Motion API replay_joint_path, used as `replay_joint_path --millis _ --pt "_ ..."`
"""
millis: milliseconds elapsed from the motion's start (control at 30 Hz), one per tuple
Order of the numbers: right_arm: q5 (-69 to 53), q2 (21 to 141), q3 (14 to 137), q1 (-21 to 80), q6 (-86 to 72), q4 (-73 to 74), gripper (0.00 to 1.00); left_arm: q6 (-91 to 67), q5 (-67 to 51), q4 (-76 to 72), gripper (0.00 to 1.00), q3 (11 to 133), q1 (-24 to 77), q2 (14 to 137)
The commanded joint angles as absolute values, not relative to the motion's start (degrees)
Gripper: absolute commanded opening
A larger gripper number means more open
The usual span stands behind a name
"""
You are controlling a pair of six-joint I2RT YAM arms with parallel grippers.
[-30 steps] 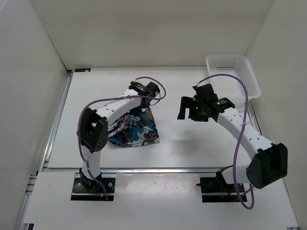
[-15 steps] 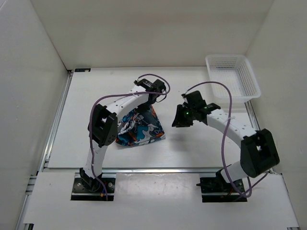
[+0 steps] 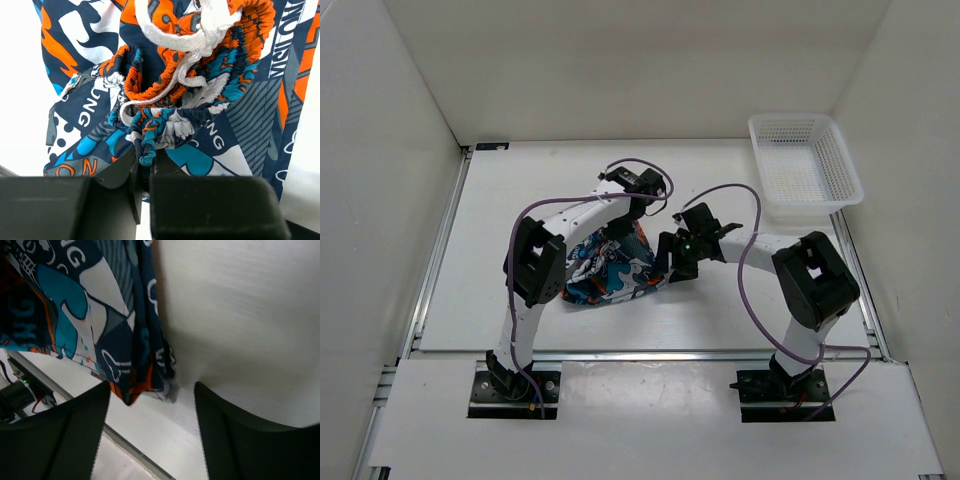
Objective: Fold and stack the shorts
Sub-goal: Fold the shorts
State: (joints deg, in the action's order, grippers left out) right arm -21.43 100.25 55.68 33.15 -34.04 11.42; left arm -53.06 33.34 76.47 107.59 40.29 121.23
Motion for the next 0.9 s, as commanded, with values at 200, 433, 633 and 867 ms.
replay_joint_path --millis 200,433,633,867 --pt "-21.2 104.8 56.3 34.9 -36.4 6.4 0.00 -54.0 31.4 75.4 0.10 110.5 41.9 119.9" --pt "-20.7 104.8 55.8 34.9 -36.9 6.9 0.00 -56.2 31.4 74.9 0.10 112.7 44.4 121.1" --pt "-20.7 104.8 55.8 34.9 -36.9 7.5 0.00 -57.3 30.8 71.5 0.10 111.6 44.9 119.4" --pt "-20.7 104.8 55.8 34.9 -36.9 7.5 0.00 -57.3 27.3 70.4 0.16 113.0 44.9 124.8"
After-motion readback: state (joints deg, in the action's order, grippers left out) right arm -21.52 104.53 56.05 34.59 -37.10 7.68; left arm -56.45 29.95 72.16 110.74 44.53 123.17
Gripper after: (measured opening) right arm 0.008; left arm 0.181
